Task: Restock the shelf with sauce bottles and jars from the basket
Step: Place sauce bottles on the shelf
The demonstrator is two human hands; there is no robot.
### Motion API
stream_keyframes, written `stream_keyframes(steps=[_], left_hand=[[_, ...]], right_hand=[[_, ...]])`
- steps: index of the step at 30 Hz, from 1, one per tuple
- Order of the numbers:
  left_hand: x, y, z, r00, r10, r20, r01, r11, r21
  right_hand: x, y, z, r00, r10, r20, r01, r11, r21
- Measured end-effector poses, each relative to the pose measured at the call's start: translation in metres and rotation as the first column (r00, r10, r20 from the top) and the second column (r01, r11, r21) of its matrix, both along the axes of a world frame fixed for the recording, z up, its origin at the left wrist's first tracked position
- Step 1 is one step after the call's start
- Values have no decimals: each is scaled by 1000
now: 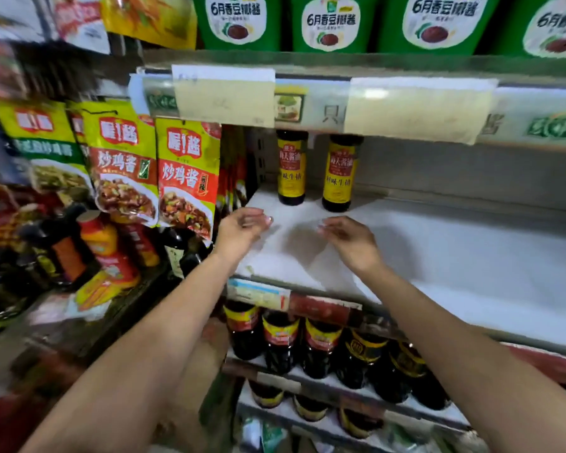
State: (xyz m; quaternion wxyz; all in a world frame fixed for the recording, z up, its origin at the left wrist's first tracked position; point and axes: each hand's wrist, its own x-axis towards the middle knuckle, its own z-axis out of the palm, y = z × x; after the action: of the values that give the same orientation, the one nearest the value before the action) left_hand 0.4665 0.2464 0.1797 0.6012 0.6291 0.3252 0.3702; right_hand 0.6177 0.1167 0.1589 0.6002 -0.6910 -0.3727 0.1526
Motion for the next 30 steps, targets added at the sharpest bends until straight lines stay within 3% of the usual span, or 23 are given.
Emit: stream_keyframes(steps=[2,7,12,16,22,26,30], left_hand=[[-29,-15,-2,999,34,14,-35,998,59],[-92,-54,1,994,88,69,-90,996,26],[-173,-88,-25,982,186,-11,-187,982,-38],[-239,-114,-52,940,340,19,-334,932,-138],[-355,-154,-107,814,575,-88,-578,783,-232],[-434,-179,-132,664,735,-134,-741,625,-243],[-475,-195,-143,540,824,-174,-831,488,-269]], right_hand=[[-19,-11,1,997,83,12,-83,996,34],[-70,-26,7,971,223,-92,-214,972,92],[-137,-37,1,884,419,-207,-411,908,81],[-190,-37,-13,795,547,-261,-565,825,7],[-281,-14,-55,657,672,-341,-744,652,-149],[-351,4,-81,547,748,-375,-836,511,-200],[-395,7,-97,498,771,-398,-867,441,-230]])
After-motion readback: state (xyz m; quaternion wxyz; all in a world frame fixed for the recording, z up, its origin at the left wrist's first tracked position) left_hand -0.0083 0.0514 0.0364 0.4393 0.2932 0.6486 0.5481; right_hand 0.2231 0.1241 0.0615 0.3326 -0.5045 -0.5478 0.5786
